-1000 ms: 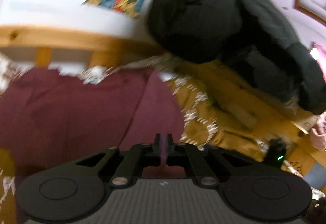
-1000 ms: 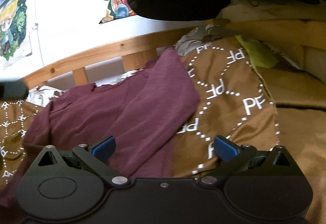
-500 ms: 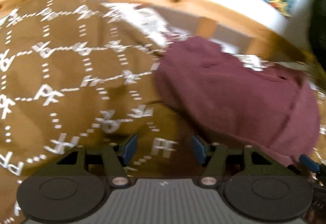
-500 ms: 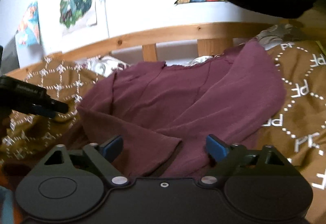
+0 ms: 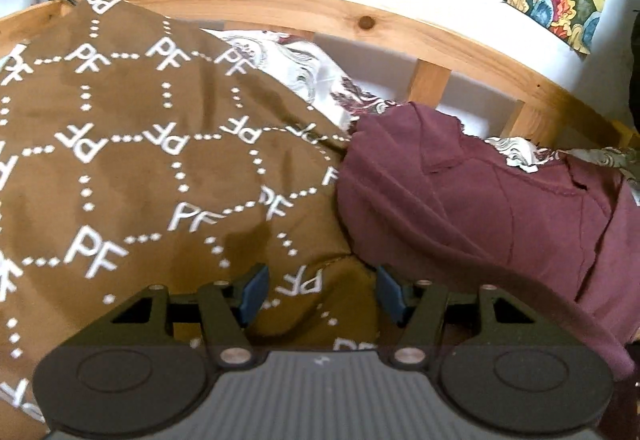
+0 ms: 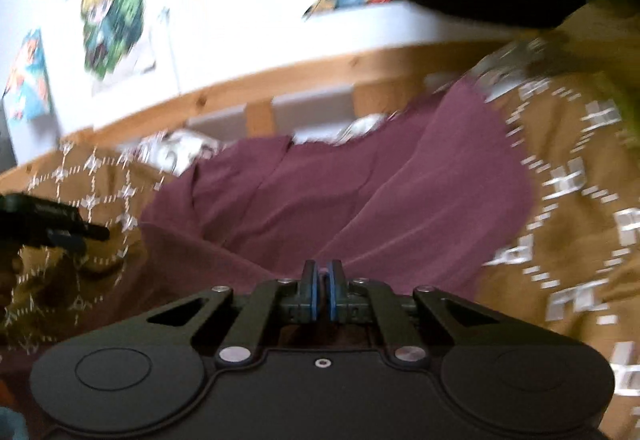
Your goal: Fold small clothes
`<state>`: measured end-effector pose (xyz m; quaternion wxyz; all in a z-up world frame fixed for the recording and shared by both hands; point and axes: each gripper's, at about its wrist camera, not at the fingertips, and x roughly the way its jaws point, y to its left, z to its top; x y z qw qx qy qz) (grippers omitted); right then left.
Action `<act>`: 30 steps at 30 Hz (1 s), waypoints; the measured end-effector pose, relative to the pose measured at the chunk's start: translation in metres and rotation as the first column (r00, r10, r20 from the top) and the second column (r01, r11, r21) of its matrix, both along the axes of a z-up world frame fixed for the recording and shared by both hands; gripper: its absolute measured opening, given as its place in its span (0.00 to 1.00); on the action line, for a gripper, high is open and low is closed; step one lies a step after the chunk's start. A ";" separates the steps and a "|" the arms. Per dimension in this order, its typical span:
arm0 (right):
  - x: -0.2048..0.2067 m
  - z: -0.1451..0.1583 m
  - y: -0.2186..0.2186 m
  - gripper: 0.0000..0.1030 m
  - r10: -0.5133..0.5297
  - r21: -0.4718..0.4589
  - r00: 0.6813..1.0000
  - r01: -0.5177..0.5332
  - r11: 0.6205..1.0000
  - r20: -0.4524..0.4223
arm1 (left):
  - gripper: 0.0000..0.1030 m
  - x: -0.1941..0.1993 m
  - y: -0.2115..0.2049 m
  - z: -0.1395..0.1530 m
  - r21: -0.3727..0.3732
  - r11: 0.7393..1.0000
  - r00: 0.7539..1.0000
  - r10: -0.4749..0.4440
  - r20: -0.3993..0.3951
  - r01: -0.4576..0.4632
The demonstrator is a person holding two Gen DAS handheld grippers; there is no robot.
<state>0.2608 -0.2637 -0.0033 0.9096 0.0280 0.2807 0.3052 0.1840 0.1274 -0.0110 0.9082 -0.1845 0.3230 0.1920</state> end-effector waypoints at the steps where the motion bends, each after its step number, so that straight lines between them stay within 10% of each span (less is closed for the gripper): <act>1: 0.002 -0.001 -0.006 0.05 -0.005 0.011 1.000 0.005 1.000 -0.027 | 0.62 0.003 0.001 -0.001 -0.010 1.000 1.000 -0.001 0.004 0.001; 14: 0.006 -0.022 -0.005 0.27 0.070 0.032 0.988 -0.066 0.997 -0.140 | 0.60 0.047 0.036 -0.024 -0.163 0.987 0.999 0.018 0.035 -0.012; 16: 0.007 -0.023 -0.004 0.30 0.075 0.034 0.986 -0.071 0.997 -0.148 | 0.48 0.053 0.037 -0.028 -0.177 0.984 0.999 0.012 0.038 -0.006; 18: 0.007 -0.025 -0.004 0.30 0.078 0.026 0.985 -0.075 0.997 -0.151 | 0.04 0.058 0.039 -0.029 -0.210 0.978 0.999 -0.003 0.050 0.014; 23: 0.004 -0.027 -0.005 0.31 0.089 0.028 0.985 -0.086 0.996 -0.151 | 0.00 0.052 0.033 -0.022 -0.180 0.983 0.996 0.040 0.080 -0.025; 26: 0.002 -0.022 -0.003 0.08 0.123 0.034 0.983 -0.119 0.992 -0.136 | 0.00 0.040 0.038 -0.015 -0.162 0.980 0.988 0.128 0.090 -0.112; 30: -0.006 -0.016 0.005 0.06 0.189 0.035 0.975 -0.186 0.982 -0.116 | 0.00 0.045 0.047 -0.023 -0.145 0.982 0.991 0.129 0.035 -0.123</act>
